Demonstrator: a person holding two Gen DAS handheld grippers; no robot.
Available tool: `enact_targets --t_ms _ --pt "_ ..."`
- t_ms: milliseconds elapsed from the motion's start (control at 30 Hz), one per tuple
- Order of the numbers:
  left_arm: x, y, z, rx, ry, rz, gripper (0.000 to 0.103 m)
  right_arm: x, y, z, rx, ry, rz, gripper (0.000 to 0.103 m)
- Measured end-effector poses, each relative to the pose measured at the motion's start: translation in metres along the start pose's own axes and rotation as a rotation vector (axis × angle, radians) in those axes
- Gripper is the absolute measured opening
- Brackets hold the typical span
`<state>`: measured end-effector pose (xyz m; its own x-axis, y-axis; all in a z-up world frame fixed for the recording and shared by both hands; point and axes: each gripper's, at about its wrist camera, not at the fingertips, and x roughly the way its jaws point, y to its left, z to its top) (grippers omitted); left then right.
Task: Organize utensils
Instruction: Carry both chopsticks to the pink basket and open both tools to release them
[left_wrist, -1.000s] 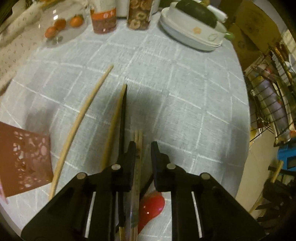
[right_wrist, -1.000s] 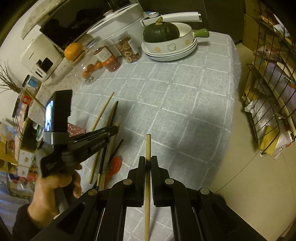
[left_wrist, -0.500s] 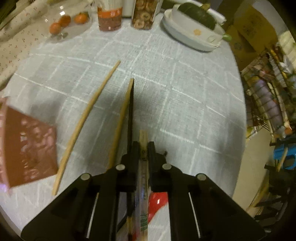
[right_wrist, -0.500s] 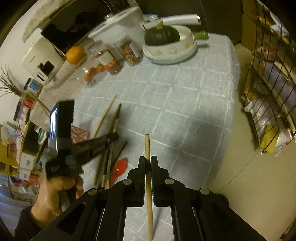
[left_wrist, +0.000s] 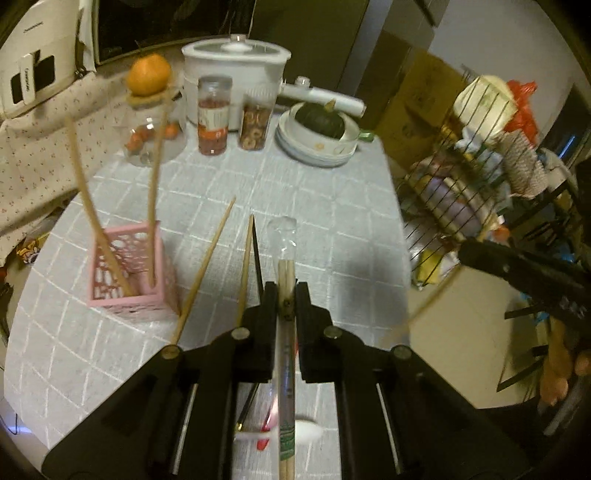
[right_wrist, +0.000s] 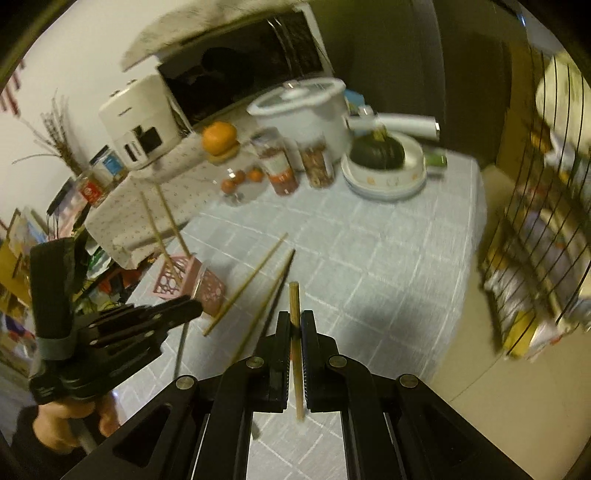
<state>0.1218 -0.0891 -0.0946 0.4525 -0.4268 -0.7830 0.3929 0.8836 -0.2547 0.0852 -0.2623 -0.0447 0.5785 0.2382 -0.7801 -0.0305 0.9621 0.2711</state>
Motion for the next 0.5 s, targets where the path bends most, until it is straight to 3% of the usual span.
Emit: enact_targets --t_ms 200,300,500 --pt "-0.053 0.026 0.008 -0.083 -0.192 -0.024 0.011 -0.027 0.029 0.012 -0.056 -0.095 0.024 0.005" --pt "-0.077 0.040 0.013 -0.110 -0.319 0.007 0.011 -0.036 0.042 0.019 -0.068 -0.129 0.053 0.005" --pt "-0.089 0.061 0.025 -0.138 -0.472 0.063 0.011 -0.034 0.067 0.031 -0.082 -0.151 0.099 0.005"
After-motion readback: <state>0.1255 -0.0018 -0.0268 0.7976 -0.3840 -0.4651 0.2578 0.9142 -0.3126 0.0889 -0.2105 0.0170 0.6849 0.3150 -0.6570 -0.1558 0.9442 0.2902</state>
